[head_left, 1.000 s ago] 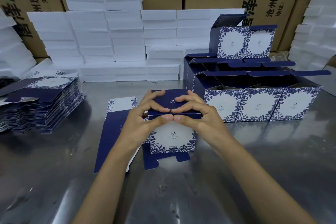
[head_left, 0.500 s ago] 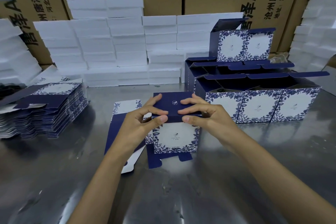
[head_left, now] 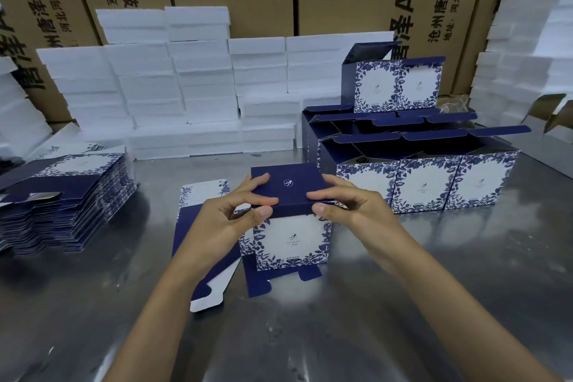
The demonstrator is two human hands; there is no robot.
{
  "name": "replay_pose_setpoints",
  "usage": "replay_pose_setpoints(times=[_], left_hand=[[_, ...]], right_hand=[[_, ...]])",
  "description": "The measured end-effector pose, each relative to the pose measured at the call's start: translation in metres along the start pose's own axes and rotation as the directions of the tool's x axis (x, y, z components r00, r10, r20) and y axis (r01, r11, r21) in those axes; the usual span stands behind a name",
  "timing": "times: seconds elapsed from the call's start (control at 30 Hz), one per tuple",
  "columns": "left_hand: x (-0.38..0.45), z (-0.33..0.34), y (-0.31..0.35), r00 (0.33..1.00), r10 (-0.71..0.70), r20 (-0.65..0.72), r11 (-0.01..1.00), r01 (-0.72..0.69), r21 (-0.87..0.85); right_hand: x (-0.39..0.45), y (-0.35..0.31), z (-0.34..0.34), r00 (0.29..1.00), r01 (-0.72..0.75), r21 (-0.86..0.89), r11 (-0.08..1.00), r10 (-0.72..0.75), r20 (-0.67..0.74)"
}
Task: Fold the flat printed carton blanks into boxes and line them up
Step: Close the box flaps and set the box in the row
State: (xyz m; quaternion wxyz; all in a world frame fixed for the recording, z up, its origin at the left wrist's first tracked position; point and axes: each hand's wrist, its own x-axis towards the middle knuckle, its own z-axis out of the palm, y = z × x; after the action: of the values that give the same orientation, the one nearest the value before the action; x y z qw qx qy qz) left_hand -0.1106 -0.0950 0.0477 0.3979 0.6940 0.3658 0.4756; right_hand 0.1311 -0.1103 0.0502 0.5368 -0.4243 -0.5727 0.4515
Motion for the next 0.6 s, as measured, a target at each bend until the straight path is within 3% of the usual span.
replay_pose_setpoints(times=[0.13,0.3,0.43,0.6], left_hand=[[-0.002,-0.001,0.001,1.000,-0.014,0.004,1.000,0.014,0.003],[-0.016,0.018,0.000,0.996,-0.085,-0.032,0.995,0.087,0.058],[0.003,0.026,0.024,0.984,0.051,-0.168,0.963,-0.004,0.269],[0.074,0.024,0.078,0.908,0.276,-0.316,0.916,-0.149,0.372]], right_hand=[[-0.002,-0.007,-0.001,1.000,-0.026,0.003,1.000,0.026,0.016],[-0.011,-0.011,0.005,0.997,0.016,-0.112,0.994,-0.024,-0.072],[0.008,-0.048,0.012,0.989,0.138,-0.221,0.965,-0.147,-0.021],[0.061,-0.126,0.004,0.951,0.296,-0.302,0.906,-0.309,0.002]])
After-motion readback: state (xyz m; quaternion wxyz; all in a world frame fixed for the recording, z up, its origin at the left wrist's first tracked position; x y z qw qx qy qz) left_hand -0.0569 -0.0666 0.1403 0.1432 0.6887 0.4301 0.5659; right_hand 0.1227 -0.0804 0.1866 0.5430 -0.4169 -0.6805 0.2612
